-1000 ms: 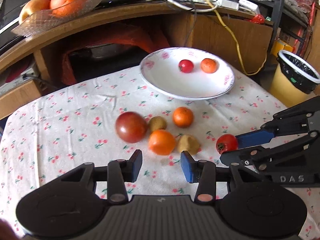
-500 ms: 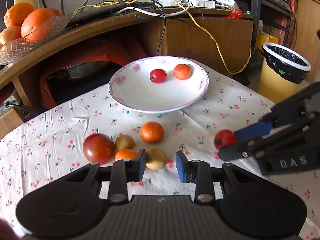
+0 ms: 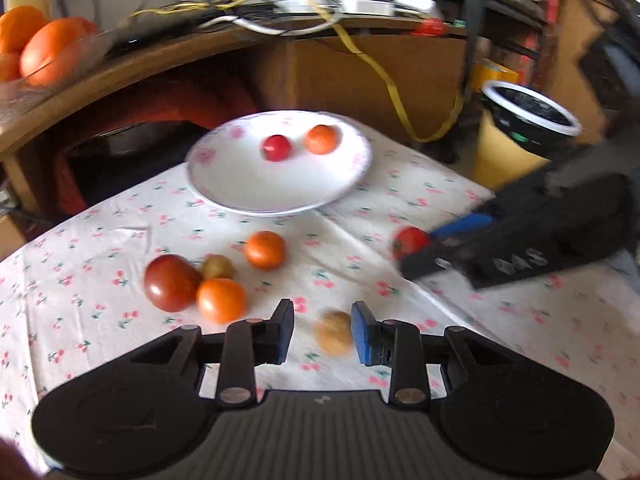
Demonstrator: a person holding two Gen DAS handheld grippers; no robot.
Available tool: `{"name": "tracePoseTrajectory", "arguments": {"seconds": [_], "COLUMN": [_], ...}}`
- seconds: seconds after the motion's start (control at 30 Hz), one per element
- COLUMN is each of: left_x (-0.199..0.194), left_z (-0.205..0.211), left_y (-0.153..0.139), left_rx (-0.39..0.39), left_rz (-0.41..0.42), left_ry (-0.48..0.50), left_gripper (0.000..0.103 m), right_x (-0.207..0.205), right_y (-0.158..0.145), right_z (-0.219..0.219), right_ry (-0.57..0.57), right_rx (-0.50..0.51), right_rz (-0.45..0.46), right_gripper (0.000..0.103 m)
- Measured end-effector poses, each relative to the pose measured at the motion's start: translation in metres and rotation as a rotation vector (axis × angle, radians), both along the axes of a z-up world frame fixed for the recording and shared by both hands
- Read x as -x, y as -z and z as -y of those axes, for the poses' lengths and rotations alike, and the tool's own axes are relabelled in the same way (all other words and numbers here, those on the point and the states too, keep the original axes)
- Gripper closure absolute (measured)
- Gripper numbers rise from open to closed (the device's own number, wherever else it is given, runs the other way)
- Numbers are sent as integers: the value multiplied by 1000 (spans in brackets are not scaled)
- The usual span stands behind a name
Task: Organize fruits
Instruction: 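Grasp the brown kiwi with the left tool while the right tool holds the tomato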
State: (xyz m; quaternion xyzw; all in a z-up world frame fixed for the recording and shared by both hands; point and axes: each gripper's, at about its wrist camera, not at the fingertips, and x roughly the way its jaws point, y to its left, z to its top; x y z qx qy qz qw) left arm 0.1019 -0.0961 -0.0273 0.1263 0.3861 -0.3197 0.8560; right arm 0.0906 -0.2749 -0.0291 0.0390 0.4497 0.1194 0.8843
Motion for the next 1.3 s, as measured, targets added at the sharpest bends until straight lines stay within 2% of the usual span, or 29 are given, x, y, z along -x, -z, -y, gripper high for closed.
{"name": "tracePoseTrajectory", "arguments": {"seconds": [0.07,0.17,0.3,0.33,0.47,1.1,1.2,1.3], "left_x": [-2,8,22,25,22,48,47,44], "left_z": [4,17,25,24,21,4,5,5], "left_y": [3,6,18,18,17,19,18,17], "left_rx": [19,-29,-79,-74,-46,-67,-58,-55], "left_rz": [-16,17,1,19,-21,8,-8,-27], "left_ry": [-5,61,103,104,76,65,66,63], "left_gripper": [62,60,62,62,66,63,69,69], "right_x": [0,1,0,1,1,2,2,3], "right_y": [2,4,6,6,7,15,15,15], "right_z": [1,2,4,4,2,-4,-7,-8], "right_ry": [1,1,7,6,-3,-29,-32,-40], "right_rx": [2,13,9,9,13,40,54,66], "right_rz": [-7,-12,-18,-19,-18,-29,-23,-18], "right_gripper": [80,80,80,80,80,79,79,80]}}
